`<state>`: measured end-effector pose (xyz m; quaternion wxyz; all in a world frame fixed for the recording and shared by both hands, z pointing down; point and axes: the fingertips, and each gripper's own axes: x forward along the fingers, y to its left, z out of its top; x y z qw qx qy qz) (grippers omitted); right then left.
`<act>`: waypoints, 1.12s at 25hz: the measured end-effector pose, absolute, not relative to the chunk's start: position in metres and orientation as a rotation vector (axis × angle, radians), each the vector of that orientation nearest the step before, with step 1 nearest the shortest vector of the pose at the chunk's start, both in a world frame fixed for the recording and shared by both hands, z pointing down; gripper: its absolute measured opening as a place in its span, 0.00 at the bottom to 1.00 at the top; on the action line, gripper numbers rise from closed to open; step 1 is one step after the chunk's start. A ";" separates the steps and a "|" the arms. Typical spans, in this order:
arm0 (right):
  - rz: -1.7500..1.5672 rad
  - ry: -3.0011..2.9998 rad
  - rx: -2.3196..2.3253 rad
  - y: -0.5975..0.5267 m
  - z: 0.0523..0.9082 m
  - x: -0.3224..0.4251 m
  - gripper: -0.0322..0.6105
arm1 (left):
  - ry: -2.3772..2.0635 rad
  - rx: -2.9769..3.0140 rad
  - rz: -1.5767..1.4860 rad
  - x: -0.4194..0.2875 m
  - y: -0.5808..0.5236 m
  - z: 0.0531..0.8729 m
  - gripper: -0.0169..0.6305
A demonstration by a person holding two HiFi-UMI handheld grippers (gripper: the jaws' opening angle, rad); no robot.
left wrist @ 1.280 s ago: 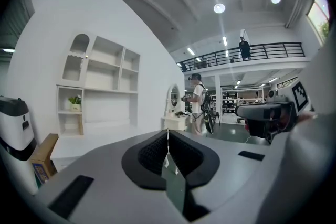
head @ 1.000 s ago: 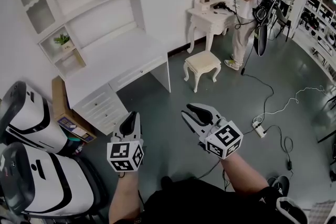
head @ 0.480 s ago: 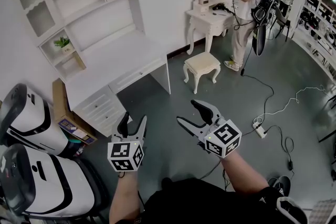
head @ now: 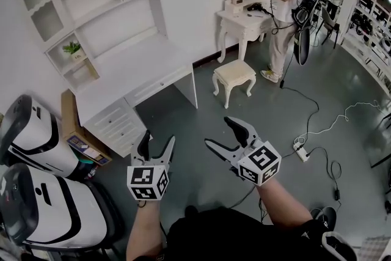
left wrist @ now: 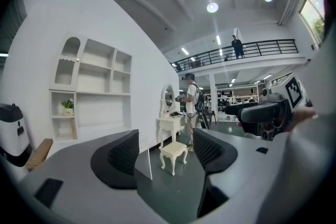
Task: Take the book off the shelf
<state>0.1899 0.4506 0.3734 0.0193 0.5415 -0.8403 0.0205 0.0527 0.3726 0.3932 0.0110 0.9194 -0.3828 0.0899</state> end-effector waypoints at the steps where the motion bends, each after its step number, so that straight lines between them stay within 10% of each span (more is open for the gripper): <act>1: 0.061 -2.610 1.684 0.454 0.373 0.194 0.60 | -1.193 2.877 0.261 0.056 0.377 0.390 0.50; 28: 0.208 -2.566 1.596 0.265 0.411 0.168 0.60 | -1.061 2.823 0.365 0.048 0.200 0.438 0.51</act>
